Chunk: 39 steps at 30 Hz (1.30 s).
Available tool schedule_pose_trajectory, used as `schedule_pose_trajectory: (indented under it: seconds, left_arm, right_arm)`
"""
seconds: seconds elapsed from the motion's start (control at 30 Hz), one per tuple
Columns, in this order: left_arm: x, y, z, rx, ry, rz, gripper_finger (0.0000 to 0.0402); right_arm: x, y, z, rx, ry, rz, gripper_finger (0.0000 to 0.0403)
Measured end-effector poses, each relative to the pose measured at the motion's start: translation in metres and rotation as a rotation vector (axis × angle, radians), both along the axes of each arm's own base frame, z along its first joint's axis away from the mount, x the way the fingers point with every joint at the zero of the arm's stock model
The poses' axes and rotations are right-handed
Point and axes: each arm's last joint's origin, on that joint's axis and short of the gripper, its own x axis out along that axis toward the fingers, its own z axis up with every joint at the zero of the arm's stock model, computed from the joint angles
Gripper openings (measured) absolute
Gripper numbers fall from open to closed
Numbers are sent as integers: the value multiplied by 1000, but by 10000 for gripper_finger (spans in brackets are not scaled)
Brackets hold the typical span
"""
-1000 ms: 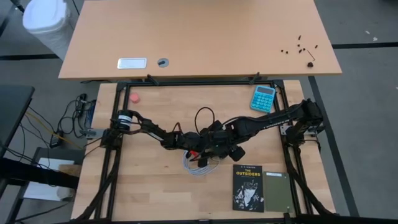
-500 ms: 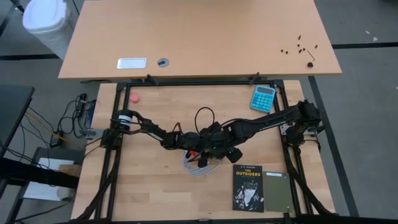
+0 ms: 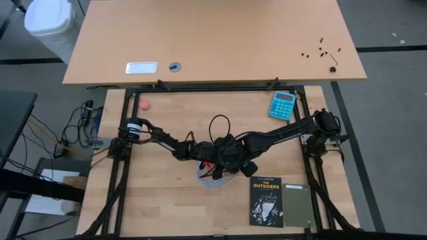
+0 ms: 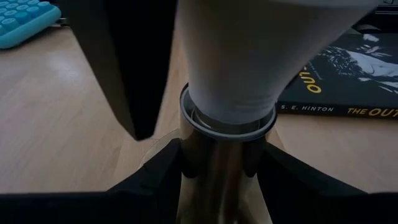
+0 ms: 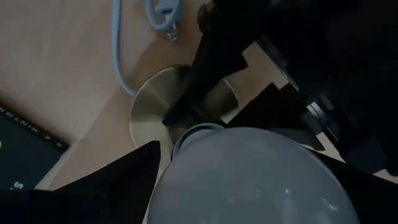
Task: Screw lightbulb
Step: Insert the white lightbulb into the silver lamp
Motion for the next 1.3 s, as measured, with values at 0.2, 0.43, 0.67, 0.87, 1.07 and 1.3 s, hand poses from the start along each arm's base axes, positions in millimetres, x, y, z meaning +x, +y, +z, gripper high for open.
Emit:
schedule_pose_trajectory:
  seconds: [0.2, 0.43, 0.67, 0.87, 1.07, 1.3]
  left_arm:
    - [0, 0, 0, 0, 1, 0, 184]
    - [0, 0, 0, 0, 0, 0, 184]
    - [0, 0, 0, 0, 1, 0, 184]
    - [0, 0, 0, -1, 1, 1, 184]
    - [0, 0, 0, 0, 0, 1, 184]
    - [0, 0, 0, -1, 0, 1, 184]
  right_arm:
    - [0, 0, 0, -1, -3, 11, 316]
    - [1, 0, 0, 3, -7, -5, 293]
    - [0, -1, 0, 6, -5, -20, 292]
    - [0, -1, 0, 30, -3, -48, 292]
    - [-1, 0, 2, 55, 11, -55, 292]
    - [1, -4, 10, 66, 16, -66, 292]
